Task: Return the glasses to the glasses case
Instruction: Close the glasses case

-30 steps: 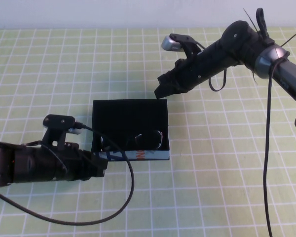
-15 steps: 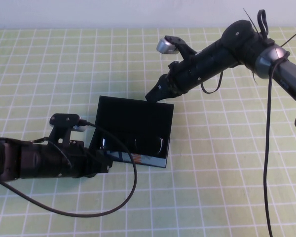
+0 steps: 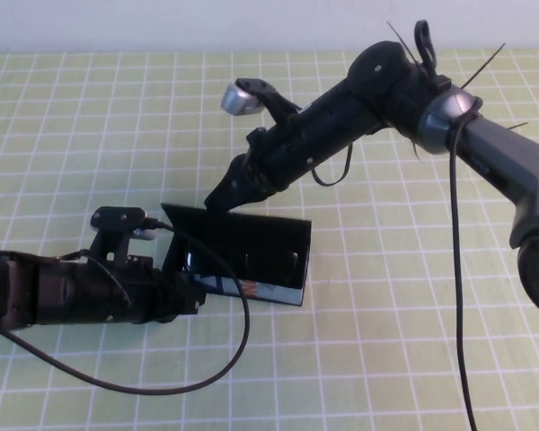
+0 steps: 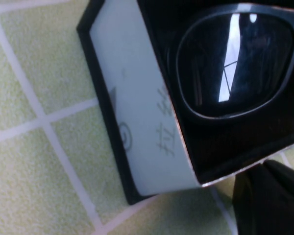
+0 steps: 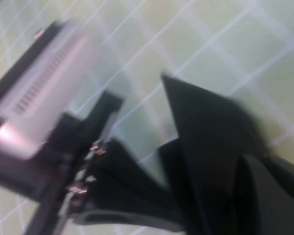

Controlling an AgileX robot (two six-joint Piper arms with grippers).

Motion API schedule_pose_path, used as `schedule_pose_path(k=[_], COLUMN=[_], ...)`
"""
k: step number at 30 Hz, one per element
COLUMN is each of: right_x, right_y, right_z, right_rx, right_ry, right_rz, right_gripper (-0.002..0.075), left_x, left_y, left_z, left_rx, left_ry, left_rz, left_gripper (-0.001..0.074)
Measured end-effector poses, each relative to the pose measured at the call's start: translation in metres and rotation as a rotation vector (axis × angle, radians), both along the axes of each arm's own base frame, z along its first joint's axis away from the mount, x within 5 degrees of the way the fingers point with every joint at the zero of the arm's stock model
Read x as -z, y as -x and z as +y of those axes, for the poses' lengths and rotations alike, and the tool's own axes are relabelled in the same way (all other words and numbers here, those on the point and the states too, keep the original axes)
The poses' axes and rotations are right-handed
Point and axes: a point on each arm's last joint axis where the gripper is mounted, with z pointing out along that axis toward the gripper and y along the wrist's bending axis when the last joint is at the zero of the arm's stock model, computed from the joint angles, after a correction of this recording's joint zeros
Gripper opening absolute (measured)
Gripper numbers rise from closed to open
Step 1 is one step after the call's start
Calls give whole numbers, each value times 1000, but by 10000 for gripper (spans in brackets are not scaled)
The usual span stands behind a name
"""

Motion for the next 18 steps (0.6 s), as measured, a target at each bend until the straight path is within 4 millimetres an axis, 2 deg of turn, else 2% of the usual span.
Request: schedule_pose_path(k=[5,8,10,15,18], right_x=[-7,-9,-3,23,24], right_y=[20,26,28,31,31], right_z=[18,22,21,17,17], right_rx=[-60,-71,-71,-85,-83], right_ry=[51,76,101,191,191], right_rz=[-33,-39,-22,13,18], right_gripper=[-18,-18,-18,-18,-18], left_x=[-2,-8,-16,-50,-76], left_y=[3,10,17,40,56], left_z=[-3,-7,-8,-7,-3], left_rx=[47,149,199,325,345], left_ry=[37,72,87,81,57], left_rz=[0,2,18,44,39], left_gripper=[-4,-4,-4,-4,-4])
